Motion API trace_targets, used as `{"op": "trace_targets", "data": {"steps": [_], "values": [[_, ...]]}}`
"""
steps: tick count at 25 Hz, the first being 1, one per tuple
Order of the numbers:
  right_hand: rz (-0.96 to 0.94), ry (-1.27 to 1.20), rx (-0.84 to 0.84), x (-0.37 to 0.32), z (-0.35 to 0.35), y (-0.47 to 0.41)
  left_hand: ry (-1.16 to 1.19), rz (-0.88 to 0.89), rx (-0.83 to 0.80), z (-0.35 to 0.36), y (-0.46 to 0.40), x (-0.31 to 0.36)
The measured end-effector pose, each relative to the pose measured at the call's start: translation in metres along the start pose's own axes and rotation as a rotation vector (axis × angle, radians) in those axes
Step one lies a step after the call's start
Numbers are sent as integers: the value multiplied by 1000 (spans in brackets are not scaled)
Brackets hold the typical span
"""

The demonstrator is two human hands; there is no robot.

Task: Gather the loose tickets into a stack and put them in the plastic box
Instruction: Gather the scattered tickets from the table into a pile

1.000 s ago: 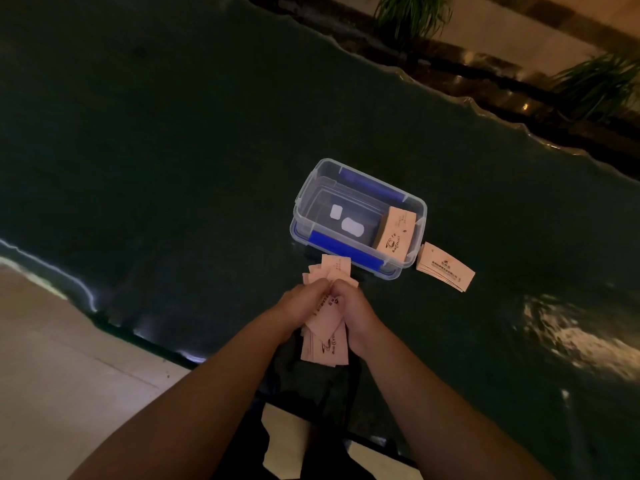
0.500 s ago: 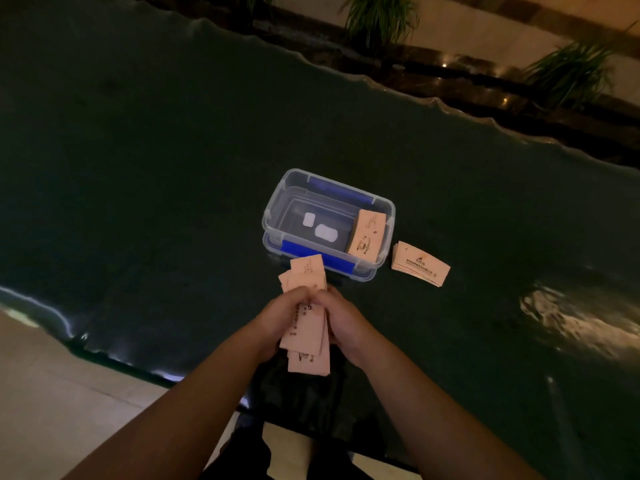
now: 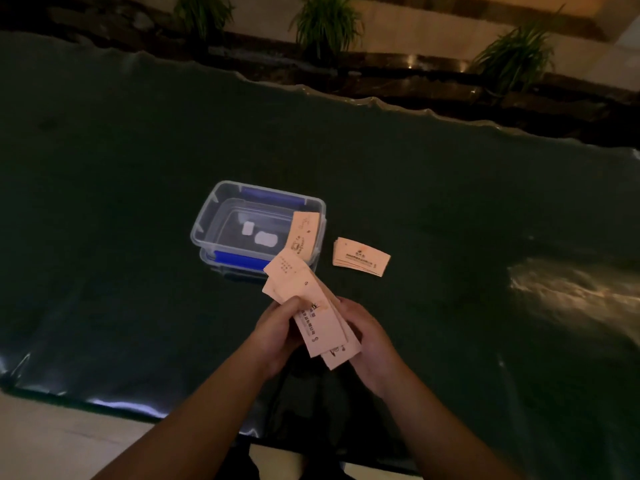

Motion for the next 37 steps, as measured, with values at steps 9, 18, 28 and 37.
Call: {"op": "trace_targets", "data": {"steps": [9,18,28,37], "values": [[-125,229,188,-92,-80,-13,259,29,-39,103,-35,-3],[-105,-18,435,-121,-119,-67,254,-87,5,141,-108,20],[36,127,485,-111,-135,-110,-322,-320,285,73,-118,33],[71,161,406,-108,-131,-114,-366,-176,459,88,-144,38]]}}
Point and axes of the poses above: each hand's wrist, its own y-axis away from the middle knuckle, its own z-axis out of the palm, x = y × z, the point moved 8 cm from there along -y, towards the middle knuckle, and after that the axes turned 7 degrees about -x, right-handed, at the moved point
